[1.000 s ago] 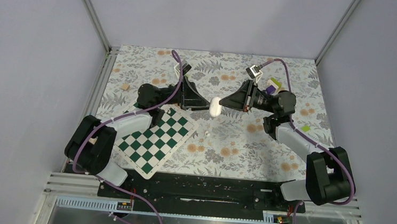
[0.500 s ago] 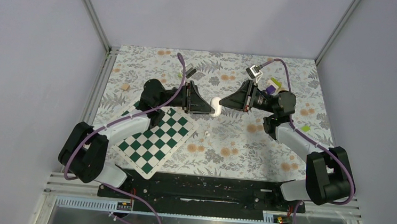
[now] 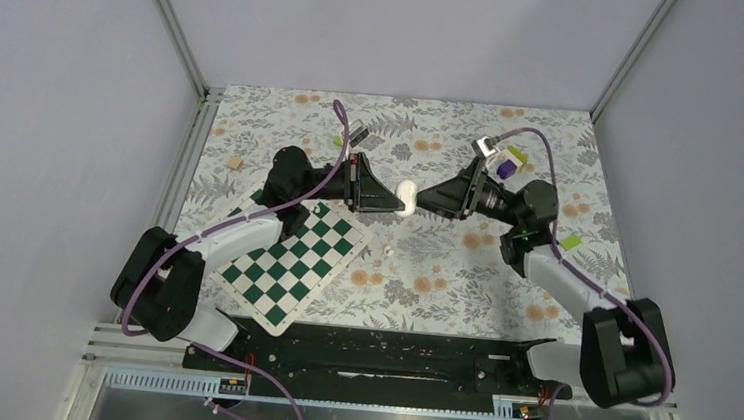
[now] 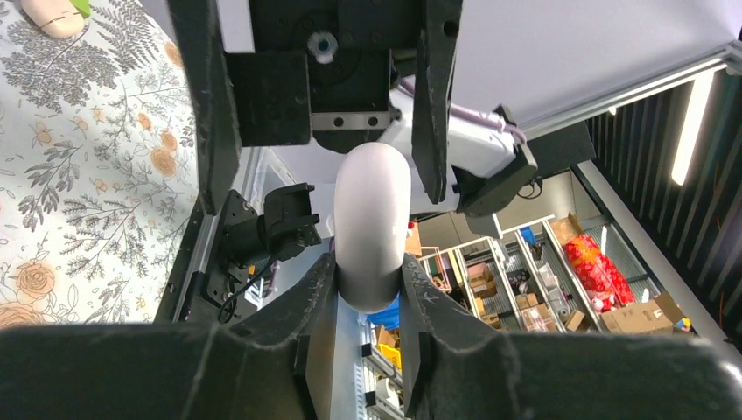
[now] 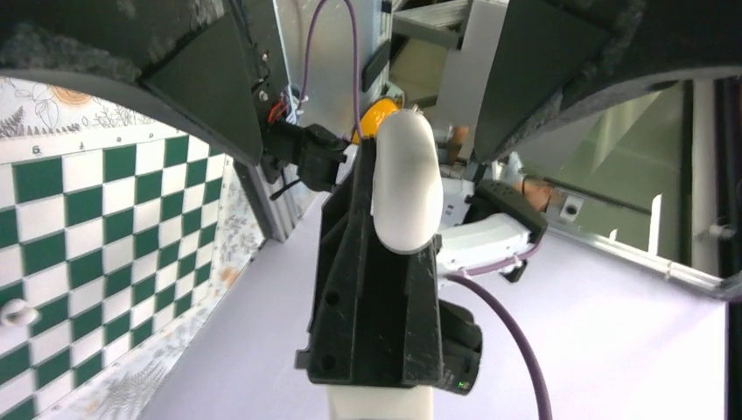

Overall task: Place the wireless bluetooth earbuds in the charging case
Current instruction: Open the charging case to the charging case.

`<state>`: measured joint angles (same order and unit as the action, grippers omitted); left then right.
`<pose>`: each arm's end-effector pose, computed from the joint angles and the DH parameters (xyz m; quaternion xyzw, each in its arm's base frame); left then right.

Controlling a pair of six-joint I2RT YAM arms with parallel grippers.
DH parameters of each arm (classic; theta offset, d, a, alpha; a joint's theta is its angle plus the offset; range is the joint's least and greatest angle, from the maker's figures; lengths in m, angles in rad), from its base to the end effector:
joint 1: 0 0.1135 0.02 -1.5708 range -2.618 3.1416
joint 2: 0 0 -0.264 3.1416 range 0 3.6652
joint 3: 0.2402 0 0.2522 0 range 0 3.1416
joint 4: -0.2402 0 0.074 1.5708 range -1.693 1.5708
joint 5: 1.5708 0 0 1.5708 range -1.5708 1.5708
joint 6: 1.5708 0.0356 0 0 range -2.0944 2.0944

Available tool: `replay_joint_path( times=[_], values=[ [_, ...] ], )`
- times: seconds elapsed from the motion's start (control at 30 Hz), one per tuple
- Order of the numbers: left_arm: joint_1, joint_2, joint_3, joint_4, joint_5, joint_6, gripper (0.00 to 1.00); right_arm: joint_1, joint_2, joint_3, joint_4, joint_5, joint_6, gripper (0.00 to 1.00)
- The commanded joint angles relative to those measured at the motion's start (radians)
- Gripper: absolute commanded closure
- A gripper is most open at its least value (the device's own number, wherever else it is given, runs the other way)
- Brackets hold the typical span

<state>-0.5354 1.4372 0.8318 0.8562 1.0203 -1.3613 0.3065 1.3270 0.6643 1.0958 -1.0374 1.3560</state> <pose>0.2512 -0.1843 0.3081 0.1386 0.6449 -0.7347 0.1587 0.2481 0.1107 0.3049 -0.1271 0.6141 0.7205 0.2958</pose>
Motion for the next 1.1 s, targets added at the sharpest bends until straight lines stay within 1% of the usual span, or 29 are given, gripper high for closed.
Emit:
replay_joint_path(
  times=[0.0, 0.03, 0.07, 0.17, 0.27, 0.4, 0.5, 0.57, 0.83, 1.07],
  values=[
    [0.005, -0.048, 0.039, -0.070, -0.046, 0.094, 1.00, 0.011, -0.220, -0.093, -0.305, 0.239, -0.264, 0.01],
    [0.005, -0.056, 0.047, -0.109, -0.050, 0.122, 1.00, 0.017, -0.272, -0.110, -0.402, 0.288, -0.307, 0.01],
    [0.006, -0.060, 0.052, -0.148, -0.051, 0.151, 1.00, 0.020, -0.320, -0.125, -0.455, 0.335, -0.336, 0.01],
    [0.005, -0.070, 0.064, -0.241, -0.051, 0.218, 1.00, 0.024, -0.422, -0.152, -0.560, 0.391, -0.373, 0.00],
    [0.005, -0.071, 0.076, -0.291, -0.046, 0.262, 1.00, 0.048, -0.461, -0.147, -0.605, 0.415, -0.381, 0.01],
    [0.005, -0.070, 0.085, -0.307, -0.038, 0.279, 1.00, 0.142, -0.462, -0.107, -0.712, 0.538, -0.446, 0.01],
    [0.005, -0.077, 0.090, -0.339, -0.041, 0.300, 1.00, 0.181, -0.446, -0.097, -0.687, 0.607, -0.436, 0.02],
    [0.005, -0.082, 0.089, -0.354, -0.045, 0.309, 1.00, 0.184, -0.432, -0.091, -0.665, 0.622, -0.428, 0.04],
    [-0.001, -0.092, 0.083, -0.361, -0.049, 0.315, 1.00, 0.186, -0.347, -0.049, -0.591, 0.591, -0.394, 0.07],
    [-0.001, -0.096, 0.093, -0.366, -0.048, 0.314, 1.00, 0.186, -0.313, -0.053, -0.602, 0.593, -0.393, 0.09]
  ],
)
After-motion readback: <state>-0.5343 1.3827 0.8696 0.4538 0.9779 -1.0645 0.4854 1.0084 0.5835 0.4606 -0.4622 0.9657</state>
